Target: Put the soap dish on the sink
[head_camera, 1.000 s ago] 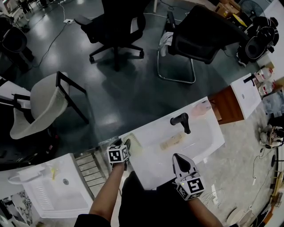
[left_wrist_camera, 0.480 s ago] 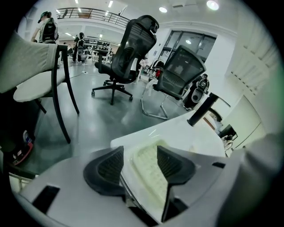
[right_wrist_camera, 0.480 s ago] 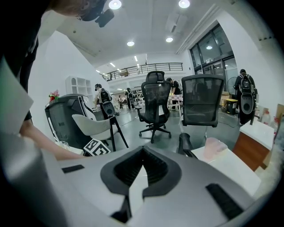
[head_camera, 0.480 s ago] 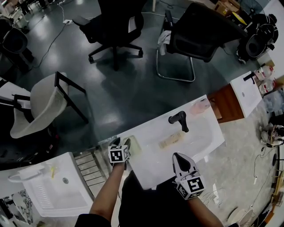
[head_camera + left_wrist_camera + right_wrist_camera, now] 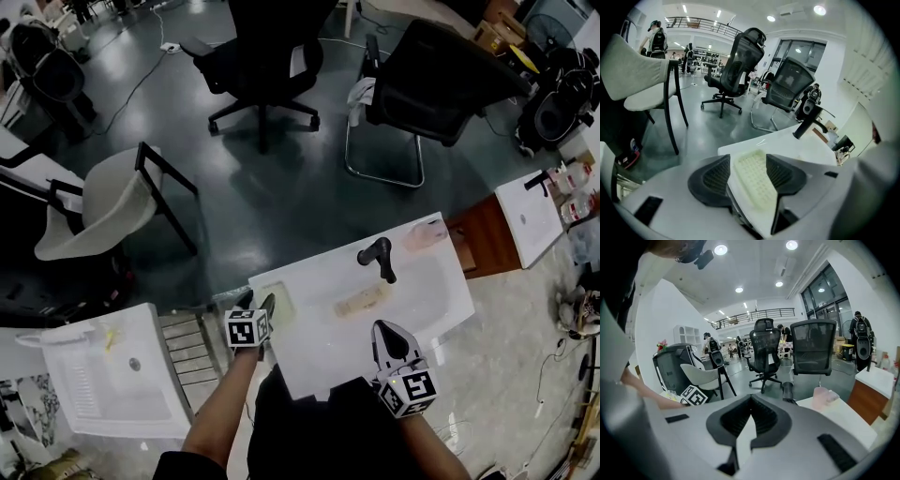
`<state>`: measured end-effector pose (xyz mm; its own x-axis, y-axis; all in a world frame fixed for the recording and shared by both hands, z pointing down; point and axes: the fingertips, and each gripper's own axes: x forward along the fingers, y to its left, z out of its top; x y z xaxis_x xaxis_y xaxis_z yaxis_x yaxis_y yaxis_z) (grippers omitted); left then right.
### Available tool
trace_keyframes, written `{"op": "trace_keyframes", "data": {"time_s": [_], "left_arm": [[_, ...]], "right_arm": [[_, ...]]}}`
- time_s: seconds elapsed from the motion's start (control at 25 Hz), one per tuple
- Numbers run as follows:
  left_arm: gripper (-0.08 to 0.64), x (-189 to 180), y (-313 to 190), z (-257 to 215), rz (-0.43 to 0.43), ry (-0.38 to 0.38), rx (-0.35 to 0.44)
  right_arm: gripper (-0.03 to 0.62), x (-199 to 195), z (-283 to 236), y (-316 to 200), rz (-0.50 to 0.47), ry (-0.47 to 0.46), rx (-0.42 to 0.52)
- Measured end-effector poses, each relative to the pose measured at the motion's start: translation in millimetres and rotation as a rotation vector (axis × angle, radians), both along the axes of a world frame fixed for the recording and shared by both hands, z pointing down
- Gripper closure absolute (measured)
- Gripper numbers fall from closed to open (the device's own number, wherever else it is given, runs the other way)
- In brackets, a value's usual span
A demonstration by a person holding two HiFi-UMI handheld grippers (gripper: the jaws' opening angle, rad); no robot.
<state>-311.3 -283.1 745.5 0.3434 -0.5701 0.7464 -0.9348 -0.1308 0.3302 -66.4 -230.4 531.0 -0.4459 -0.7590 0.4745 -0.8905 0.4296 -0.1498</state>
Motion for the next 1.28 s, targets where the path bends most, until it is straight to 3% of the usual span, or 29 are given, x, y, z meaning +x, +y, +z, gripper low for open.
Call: {"op": "trace_keyframes", "data": {"time_s": [0.24,0.44,0.76,1.04,1.16,1.28], "left_arm": [[0.342,21,29,-58,-0.072,-0.005,0.105],[0.342,61,53,-118,-0.136,0.01,0.321],[0.342,125,113,-189,-0.241,-0.02,0.474],[0.355,152,165,-235,-0.393,0.004,0.568],[0.42,155,179,-253,-0.437,0.005,0.601],[0.471,154,189,-269,-0.427,-0.016,0.642]], "right_arm": [[0.595,37,-8,0,-0.06,-0.035,0.041],[0.595,83,-31,0,-0.098,-0.07,0.118],[0.595,143,-27,6,-0.174,-0.078,0.136],[0.595,142,-5,16,-0.283,-0.106,0.103],[0.595,133,-12,14,-0.316,-0.091,0.119],[0.595,122,-26,15,-0.331,-0.079,0.142]]}}
